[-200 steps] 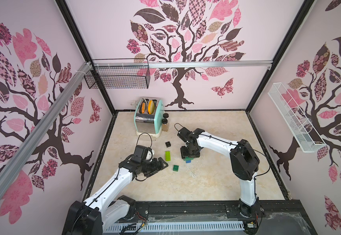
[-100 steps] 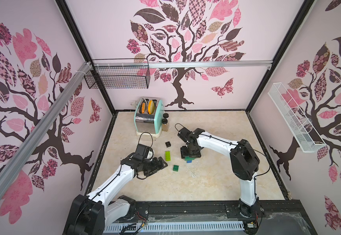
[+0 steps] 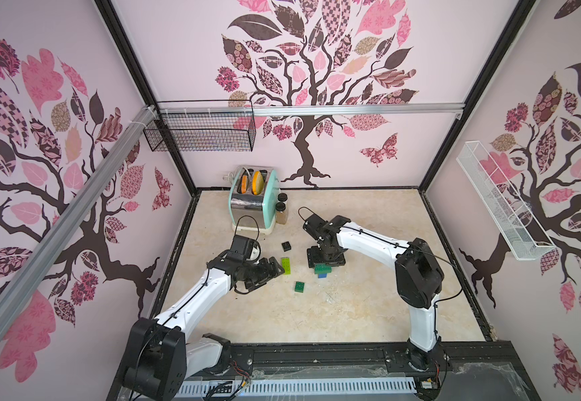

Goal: Assemble the letter f with lego
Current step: Assemble the lego brick with the lego brick, then move the lego brick at the center of the board.

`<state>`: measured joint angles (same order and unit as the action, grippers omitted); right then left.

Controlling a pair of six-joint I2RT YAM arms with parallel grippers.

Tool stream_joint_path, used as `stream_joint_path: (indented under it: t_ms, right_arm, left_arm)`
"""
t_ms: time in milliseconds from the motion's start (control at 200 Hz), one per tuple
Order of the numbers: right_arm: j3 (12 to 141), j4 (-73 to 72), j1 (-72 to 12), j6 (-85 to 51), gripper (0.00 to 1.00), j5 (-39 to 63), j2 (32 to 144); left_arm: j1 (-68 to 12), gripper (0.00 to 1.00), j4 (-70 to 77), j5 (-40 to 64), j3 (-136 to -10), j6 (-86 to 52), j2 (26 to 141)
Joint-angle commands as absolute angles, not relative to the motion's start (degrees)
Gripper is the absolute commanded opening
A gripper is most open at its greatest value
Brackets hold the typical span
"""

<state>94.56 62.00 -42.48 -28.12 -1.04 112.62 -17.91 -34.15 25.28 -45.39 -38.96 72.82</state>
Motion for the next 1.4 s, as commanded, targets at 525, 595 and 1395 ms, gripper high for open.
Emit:
stream_joint_path:
  t_ms: [525, 595, 1395]
  right_arm:
    - [93.09, 66.56, -37.82, -20.38, 0.99, 2.13, 98.13]
    - [92.03, 66.71, -37.22, -20.00, 0.99, 2.53, 97.02]
    - [83.78, 65.39, -32.21, -16.47, 0.99, 4.67, 91.96]
  left_arm:
    - [-16.39, 0.87, -27.60, 22.06, -72.38, -31.86, 106.62]
    - [-16.36, 0.87, -26.87, 22.33, -73.14, -32.45, 108.50]
    - [-22.18, 0.84, -18.72, 23.82, -77.19, -36.25, 119.85]
